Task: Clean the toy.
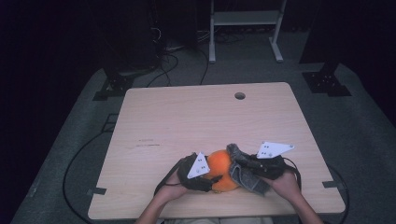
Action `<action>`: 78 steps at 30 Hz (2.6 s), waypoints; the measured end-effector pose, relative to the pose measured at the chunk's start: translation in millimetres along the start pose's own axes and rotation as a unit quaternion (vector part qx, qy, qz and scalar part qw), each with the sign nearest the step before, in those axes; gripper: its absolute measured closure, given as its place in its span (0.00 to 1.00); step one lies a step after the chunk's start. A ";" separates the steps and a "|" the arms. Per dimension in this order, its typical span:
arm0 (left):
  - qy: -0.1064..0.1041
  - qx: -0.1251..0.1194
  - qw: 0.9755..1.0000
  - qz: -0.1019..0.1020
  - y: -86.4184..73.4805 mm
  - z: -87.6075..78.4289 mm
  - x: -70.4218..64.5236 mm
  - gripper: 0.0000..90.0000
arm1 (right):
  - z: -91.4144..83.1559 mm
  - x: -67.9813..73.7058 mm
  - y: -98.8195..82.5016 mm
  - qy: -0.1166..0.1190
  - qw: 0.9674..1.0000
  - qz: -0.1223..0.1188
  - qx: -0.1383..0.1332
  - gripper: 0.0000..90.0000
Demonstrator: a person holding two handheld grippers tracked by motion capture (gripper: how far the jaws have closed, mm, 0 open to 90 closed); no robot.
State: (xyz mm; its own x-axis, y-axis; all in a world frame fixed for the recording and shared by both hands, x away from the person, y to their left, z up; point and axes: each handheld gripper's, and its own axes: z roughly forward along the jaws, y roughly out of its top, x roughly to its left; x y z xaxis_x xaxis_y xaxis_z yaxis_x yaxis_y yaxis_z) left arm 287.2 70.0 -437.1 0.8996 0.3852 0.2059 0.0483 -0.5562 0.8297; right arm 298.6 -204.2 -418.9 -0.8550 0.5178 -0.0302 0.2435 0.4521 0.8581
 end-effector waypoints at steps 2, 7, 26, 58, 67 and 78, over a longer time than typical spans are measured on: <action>0.000 0.001 1.000 0.000 0.3 0.1 0.4 0.32 | -0.7 -4.4 -5.3 -0.011 1.000 0.005 0.012 0.86; 0.000 0.000 1.000 0.000 -0.8 0.0 1.3 0.32 | -3.1 -9.4 -18.7 -0.024 0.999 0.023 0.031 0.86; -0.053 -0.006 0.996 -0.068 -1.2 -11.7 23.2 0.25 | 3.2 30.9 3.3 0.000 1.000 -0.031 -0.003 0.86; -0.015 -0.034 0.996 -0.077 -4.1 -13.1 25.1 0.43 | 5.0 38.5 2.2 -0.042 0.997 -0.059 -0.002 0.86; -0.011 -0.048 0.996 -0.080 -2.0 -7.7 25.6 0.56 | 0.8 14.7 -3.3 -0.078 0.997 -0.030 0.001 0.86; 0.012 -0.046 0.994 -0.100 -4.4 -2.1 25.7 0.55 | 5.2 51.2 -0.9 -0.052 0.995 -0.083 -0.001 0.86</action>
State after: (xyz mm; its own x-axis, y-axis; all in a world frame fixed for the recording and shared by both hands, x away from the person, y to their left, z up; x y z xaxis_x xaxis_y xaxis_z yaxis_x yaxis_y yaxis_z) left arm 309.2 83.9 -434.3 0.8651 0.4997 0.0433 0.1840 -0.3966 0.8994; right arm 257.1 -174.3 -423.9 -0.8313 0.5087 -0.2239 0.1024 0.5360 0.8380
